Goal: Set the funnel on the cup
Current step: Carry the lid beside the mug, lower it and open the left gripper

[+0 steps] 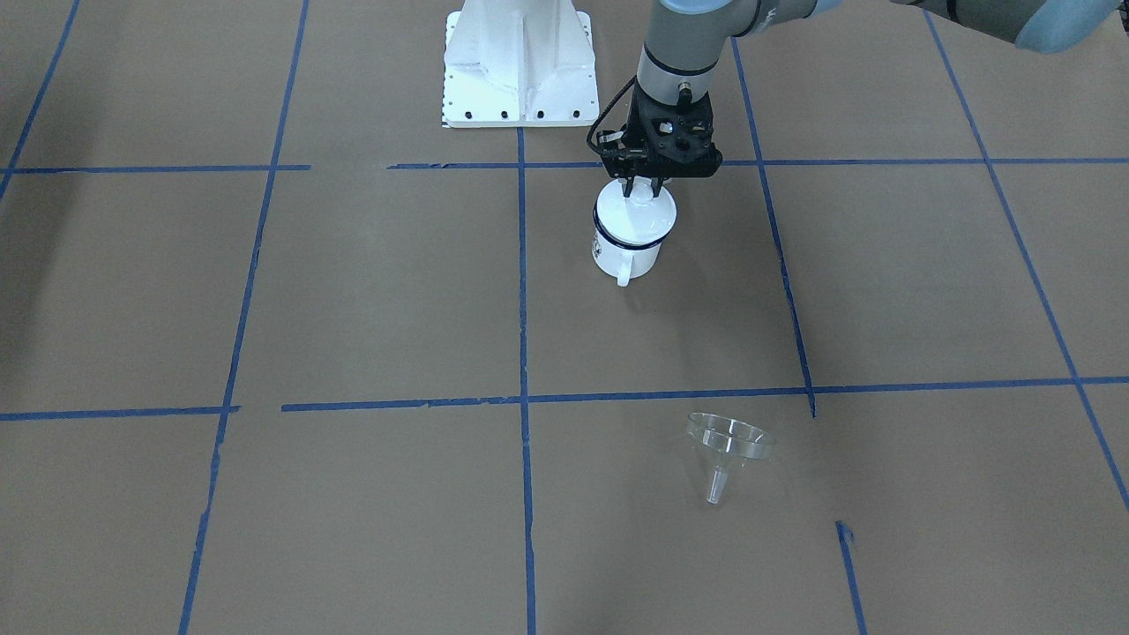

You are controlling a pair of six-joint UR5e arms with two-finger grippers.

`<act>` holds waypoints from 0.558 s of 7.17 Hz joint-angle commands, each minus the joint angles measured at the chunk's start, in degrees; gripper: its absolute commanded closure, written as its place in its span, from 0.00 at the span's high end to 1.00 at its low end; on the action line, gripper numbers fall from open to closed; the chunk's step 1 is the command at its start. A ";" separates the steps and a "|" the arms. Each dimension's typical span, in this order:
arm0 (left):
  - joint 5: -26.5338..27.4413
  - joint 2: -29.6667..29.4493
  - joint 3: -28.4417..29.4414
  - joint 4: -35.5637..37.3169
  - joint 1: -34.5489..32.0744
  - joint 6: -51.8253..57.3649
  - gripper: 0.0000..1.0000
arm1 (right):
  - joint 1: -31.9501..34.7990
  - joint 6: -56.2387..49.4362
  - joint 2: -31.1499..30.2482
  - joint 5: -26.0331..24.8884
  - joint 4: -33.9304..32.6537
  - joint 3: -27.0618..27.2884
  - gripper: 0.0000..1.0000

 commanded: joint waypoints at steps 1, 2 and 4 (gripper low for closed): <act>0.21 0.71 -3.44 2.58 -2.81 0.70 0.00 | 0.00 0.00 0.00 0.00 0.00 0.00 1.00; 0.39 2.20 -4.58 2.14 -3.78 4.79 0.00 | 0.00 0.00 0.00 0.00 0.00 0.00 1.00; 1.43 11.65 -6.00 -4.75 -3.96 7.11 0.00 | 0.00 0.00 0.00 0.00 0.00 0.00 1.00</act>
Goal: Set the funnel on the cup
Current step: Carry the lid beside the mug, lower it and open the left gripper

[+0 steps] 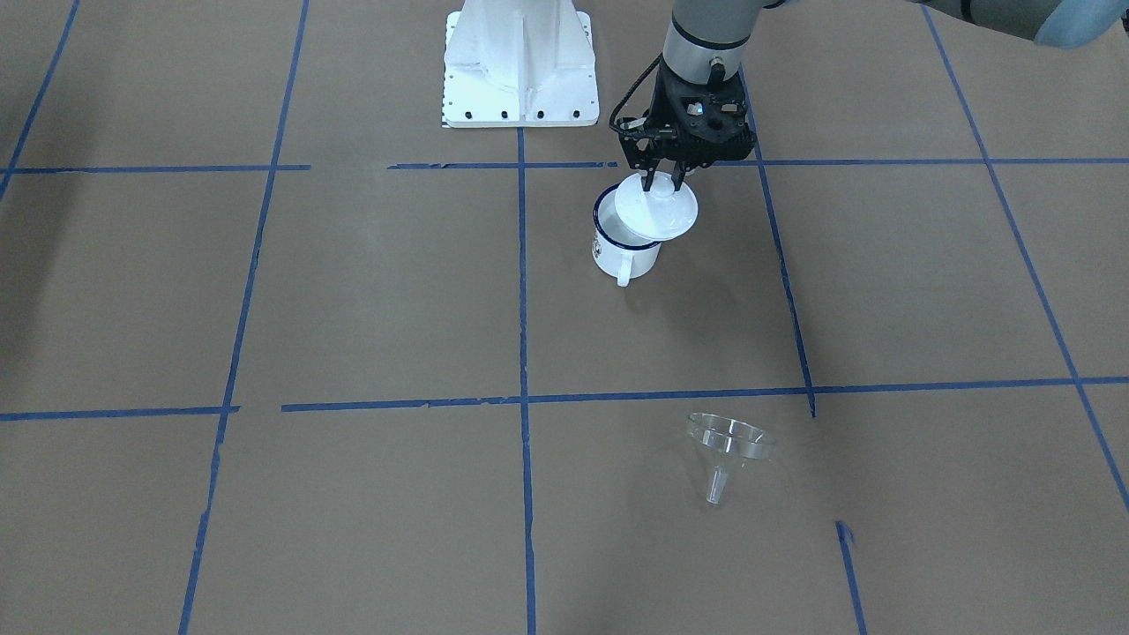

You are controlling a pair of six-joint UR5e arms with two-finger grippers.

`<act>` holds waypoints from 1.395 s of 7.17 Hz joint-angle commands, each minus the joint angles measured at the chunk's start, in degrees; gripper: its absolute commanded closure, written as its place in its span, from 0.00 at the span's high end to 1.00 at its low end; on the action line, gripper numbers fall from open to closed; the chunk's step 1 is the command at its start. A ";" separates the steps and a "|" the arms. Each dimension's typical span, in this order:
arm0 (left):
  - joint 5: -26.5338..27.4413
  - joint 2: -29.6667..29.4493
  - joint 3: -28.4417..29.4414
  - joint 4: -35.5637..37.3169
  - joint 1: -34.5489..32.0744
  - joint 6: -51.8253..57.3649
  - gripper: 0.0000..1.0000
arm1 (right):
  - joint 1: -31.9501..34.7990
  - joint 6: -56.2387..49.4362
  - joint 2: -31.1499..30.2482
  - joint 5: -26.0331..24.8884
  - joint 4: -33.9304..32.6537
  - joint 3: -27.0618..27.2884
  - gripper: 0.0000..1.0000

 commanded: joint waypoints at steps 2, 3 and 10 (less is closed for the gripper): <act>4.37 19.82 2.53 -26.69 -0.29 1.34 0.00 | 0.00 0.00 0.00 0.00 0.00 0.00 1.00; 4.37 20.58 5.16 -29.77 -0.20 1.34 0.00 | 0.00 0.00 0.00 0.00 0.00 0.00 1.00; 4.20 14.79 12.39 -29.18 0.42 1.52 1.00 | 0.00 0.00 0.00 0.00 0.00 0.00 1.00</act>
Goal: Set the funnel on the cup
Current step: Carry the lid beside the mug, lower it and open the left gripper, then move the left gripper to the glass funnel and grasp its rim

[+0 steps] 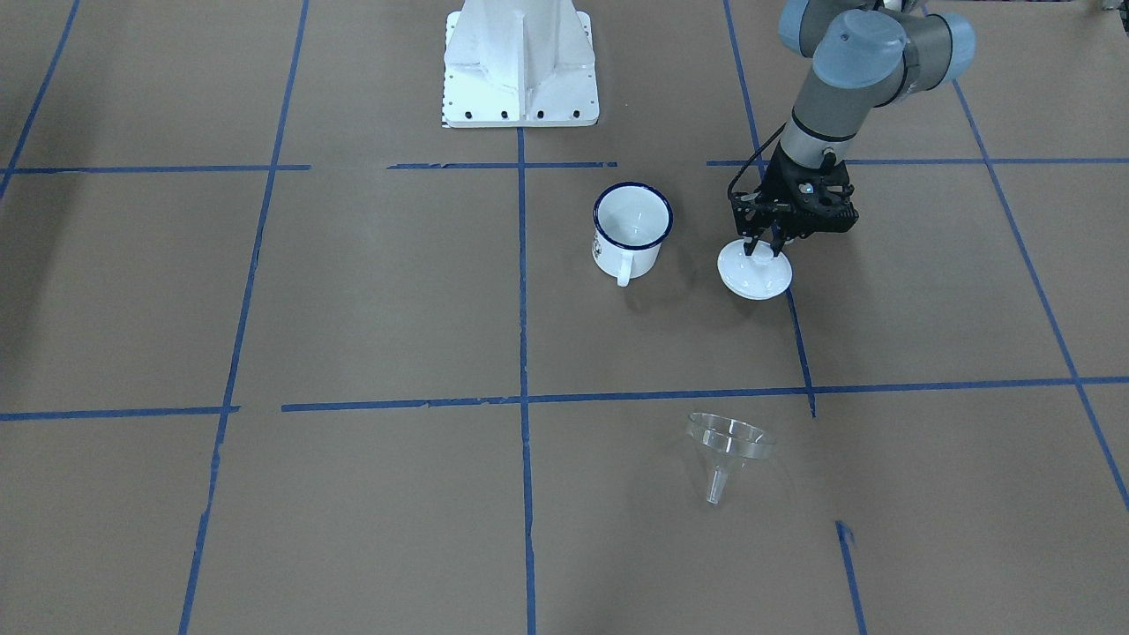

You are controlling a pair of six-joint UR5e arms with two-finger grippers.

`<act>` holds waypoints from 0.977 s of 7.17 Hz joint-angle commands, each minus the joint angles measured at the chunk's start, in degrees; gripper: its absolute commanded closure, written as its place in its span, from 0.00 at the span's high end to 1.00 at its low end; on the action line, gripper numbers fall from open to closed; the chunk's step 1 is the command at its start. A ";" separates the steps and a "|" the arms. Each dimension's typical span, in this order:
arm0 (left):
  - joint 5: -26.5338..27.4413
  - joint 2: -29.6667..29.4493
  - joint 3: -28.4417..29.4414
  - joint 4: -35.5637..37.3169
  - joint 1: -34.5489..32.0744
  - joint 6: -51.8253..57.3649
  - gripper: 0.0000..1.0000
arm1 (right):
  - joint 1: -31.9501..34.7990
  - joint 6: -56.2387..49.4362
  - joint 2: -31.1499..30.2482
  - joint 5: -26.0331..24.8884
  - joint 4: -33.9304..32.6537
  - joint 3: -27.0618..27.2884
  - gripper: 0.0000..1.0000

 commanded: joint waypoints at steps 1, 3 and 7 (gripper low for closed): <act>-0.02 -0.94 0.31 0.02 -0.12 0.01 1.00 | 0.00 0.00 0.00 0.00 0.00 0.00 1.00; -0.28 -3.90 0.04 2.20 -1.86 -0.34 1.00 | 0.00 0.00 0.00 0.00 0.00 0.00 1.00; -0.02 -17.87 8.16 7.24 -8.02 -25.92 1.00 | 0.00 0.00 0.00 0.00 0.00 0.00 1.00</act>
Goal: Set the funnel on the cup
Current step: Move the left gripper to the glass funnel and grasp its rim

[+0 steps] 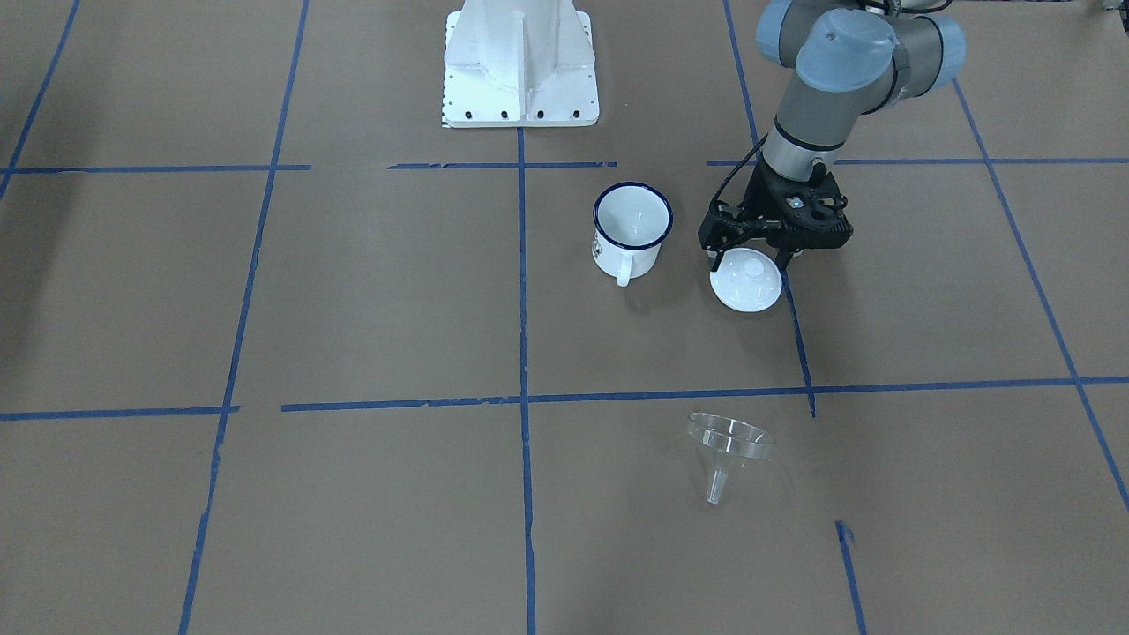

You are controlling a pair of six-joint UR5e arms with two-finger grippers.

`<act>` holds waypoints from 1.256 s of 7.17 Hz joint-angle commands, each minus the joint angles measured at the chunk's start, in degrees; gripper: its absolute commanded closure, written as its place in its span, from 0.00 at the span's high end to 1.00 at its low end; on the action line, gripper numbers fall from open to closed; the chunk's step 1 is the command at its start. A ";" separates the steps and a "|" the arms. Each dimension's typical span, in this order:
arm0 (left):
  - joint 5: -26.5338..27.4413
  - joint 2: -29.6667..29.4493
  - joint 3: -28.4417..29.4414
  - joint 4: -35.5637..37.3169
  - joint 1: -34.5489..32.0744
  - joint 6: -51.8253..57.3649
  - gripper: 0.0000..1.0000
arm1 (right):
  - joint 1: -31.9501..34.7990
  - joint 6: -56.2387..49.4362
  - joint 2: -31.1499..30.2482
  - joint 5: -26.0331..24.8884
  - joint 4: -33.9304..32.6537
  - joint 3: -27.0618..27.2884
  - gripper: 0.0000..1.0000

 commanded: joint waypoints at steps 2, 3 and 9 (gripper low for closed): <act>5.13 -5.64 11.92 -12.09 -1.75 -23.48 1.00 | 0.00 0.00 0.00 0.00 0.00 0.00 1.00; 8.21 -9.13 18.49 -16.42 -1.75 -29.48 1.00 | 0.00 0.00 0.00 0.00 0.00 0.00 1.00; 12.29 -14.00 31.91 -25.78 -1.23 -31.03 0.78 | 0.00 0.00 0.00 0.00 0.00 0.00 1.00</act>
